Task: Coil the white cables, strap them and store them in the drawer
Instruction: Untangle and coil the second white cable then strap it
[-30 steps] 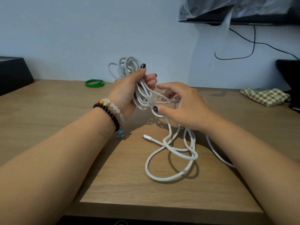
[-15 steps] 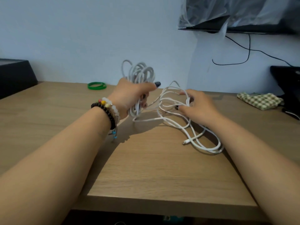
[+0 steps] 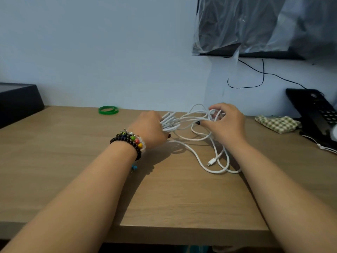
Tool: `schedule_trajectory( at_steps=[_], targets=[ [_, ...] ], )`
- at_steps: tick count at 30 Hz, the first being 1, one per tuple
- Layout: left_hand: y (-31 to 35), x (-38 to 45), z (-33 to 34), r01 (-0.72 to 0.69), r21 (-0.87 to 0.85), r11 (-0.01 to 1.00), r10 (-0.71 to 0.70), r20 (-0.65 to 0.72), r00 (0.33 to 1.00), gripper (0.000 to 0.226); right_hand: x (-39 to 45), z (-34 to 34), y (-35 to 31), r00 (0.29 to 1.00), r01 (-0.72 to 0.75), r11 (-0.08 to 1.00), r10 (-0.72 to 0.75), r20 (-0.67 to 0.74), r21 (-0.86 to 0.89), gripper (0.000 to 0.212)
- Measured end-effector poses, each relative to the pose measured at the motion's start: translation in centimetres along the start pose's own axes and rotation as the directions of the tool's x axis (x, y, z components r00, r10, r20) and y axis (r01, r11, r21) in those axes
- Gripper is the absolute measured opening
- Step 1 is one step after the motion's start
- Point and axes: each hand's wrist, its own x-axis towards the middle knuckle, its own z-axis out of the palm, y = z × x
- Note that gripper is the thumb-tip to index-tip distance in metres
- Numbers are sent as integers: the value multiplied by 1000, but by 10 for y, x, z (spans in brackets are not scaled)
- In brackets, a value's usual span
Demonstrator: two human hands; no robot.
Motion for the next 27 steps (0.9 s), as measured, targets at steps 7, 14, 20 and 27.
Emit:
schedule_trajectory(
  at_steps=[7, 14, 20, 27],
  targets=[
    [-10, 3, 4, -14, -337, 941, -25, -112, 993, 30, 5, -11, 7, 996, 52, 999, -52, -68, -10, 54],
    [-16, 0, -8, 4, -774, 633, -335, -270, 903, 25, 13, -20, 28, 971, -59, 996, 43, -235, -63, 33],
    [-17, 2, -10, -2, -883, 469, -495, -265, 827, 20, 19, -18, 40, 962, -95, 990, 64, -265, -104, 19],
    [-28, 10, -14, -18, -963, 268, -681, -203, 704, 25, 28, -30, 54, 903, -296, 949, 241, -355, -109, 17]
  ],
)
